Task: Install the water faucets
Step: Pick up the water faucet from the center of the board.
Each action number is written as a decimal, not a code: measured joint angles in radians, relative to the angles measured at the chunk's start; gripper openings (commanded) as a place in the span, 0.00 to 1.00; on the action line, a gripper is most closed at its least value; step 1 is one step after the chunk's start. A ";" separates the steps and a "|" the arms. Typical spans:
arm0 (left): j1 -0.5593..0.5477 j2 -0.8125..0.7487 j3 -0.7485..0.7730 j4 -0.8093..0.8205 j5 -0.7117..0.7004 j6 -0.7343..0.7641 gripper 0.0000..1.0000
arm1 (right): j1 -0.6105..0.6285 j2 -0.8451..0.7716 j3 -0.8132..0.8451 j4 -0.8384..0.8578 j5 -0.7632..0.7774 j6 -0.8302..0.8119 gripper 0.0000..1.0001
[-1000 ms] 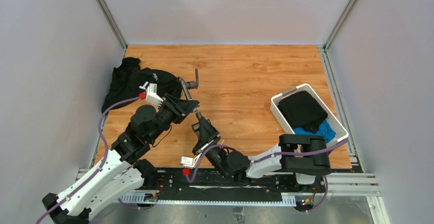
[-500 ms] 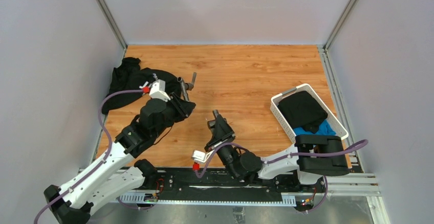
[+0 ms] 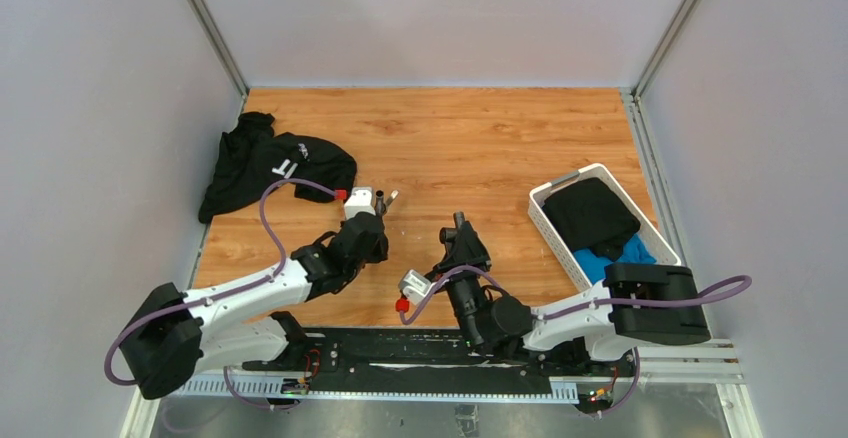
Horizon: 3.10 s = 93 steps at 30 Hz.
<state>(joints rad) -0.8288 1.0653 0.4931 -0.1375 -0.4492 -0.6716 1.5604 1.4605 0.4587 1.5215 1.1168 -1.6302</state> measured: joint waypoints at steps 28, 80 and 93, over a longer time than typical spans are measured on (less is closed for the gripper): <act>-0.013 0.258 0.098 -0.090 -0.026 -0.130 0.36 | 0.024 -0.031 -0.026 0.000 0.045 0.041 0.00; -0.092 0.528 0.424 -0.503 -0.135 -0.032 0.56 | 0.024 -0.030 -0.026 0.000 0.048 0.046 0.00; -0.103 0.571 0.439 -0.534 -0.165 -0.043 0.46 | 0.024 -0.037 -0.027 0.000 0.056 0.049 0.00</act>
<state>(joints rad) -0.9318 1.6360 0.9318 -0.6720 -0.6140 -0.7143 1.5845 1.4239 0.4320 1.5219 1.1725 -1.5814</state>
